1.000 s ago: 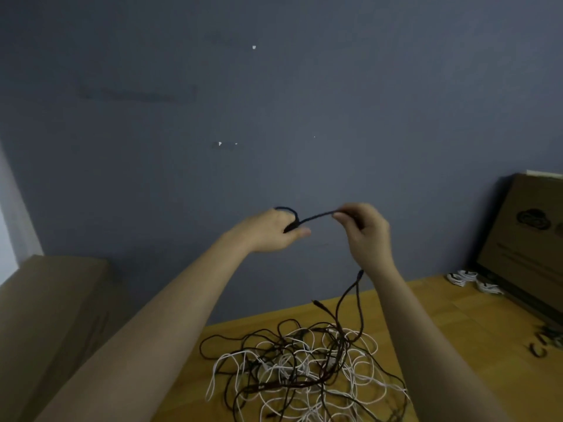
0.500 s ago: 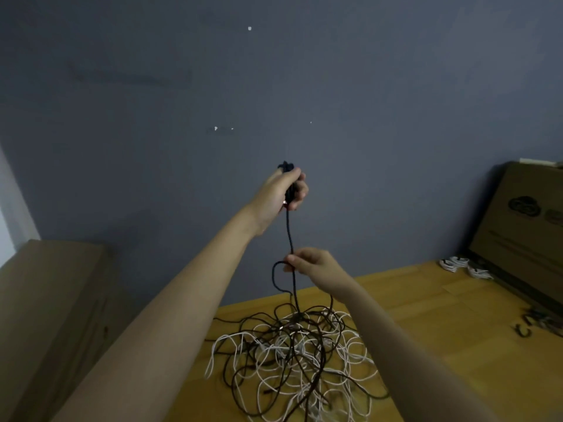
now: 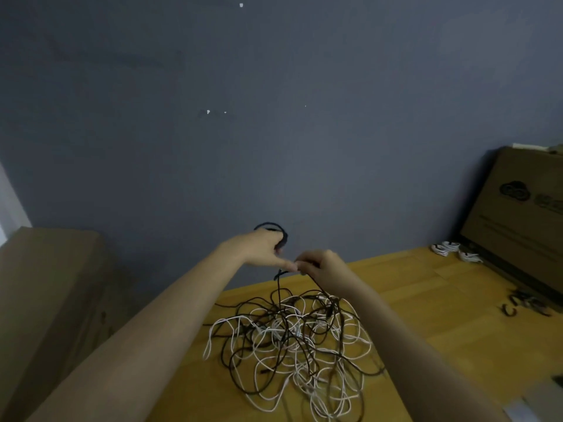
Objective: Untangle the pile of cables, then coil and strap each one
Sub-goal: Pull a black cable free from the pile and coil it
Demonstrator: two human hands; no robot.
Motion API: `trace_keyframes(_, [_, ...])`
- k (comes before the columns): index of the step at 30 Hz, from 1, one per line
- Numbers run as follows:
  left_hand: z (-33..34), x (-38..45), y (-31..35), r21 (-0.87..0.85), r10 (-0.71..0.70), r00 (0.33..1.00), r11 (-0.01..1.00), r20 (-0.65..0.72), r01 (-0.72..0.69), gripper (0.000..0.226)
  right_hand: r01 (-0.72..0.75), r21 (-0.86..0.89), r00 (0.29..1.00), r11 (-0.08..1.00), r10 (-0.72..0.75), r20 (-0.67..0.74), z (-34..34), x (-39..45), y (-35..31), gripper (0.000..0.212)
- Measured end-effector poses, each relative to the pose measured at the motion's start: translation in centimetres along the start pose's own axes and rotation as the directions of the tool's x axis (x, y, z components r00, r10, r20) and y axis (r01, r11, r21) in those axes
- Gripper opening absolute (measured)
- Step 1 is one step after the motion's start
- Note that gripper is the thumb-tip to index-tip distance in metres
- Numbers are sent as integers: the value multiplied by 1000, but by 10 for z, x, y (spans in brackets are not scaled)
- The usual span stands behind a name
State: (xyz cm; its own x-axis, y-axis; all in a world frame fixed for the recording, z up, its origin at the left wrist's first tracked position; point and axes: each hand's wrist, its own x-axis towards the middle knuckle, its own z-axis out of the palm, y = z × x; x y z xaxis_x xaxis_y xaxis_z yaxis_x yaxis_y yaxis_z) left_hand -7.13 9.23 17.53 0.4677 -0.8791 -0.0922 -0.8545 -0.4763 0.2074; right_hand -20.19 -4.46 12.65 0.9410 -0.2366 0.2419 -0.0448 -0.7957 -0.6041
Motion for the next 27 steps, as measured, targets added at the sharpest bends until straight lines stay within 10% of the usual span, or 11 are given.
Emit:
trace_keyframes(7, [22,-1,-21,-172,-95,977,983,-190,62,39,-21,-57,990,998,13,-142,-19,-16,31,16])
trace_keyframes(18, [6,10,-14,-645,-500,662,763,-558,32,38,-148,-432,987,890,160,-8,0,-27,66,32])
trace_keyframes(27, [-47,18,22,-569,-338,616,792,-712,-223,36,-187,280,936,941,258,-241,-23,16,10,46])
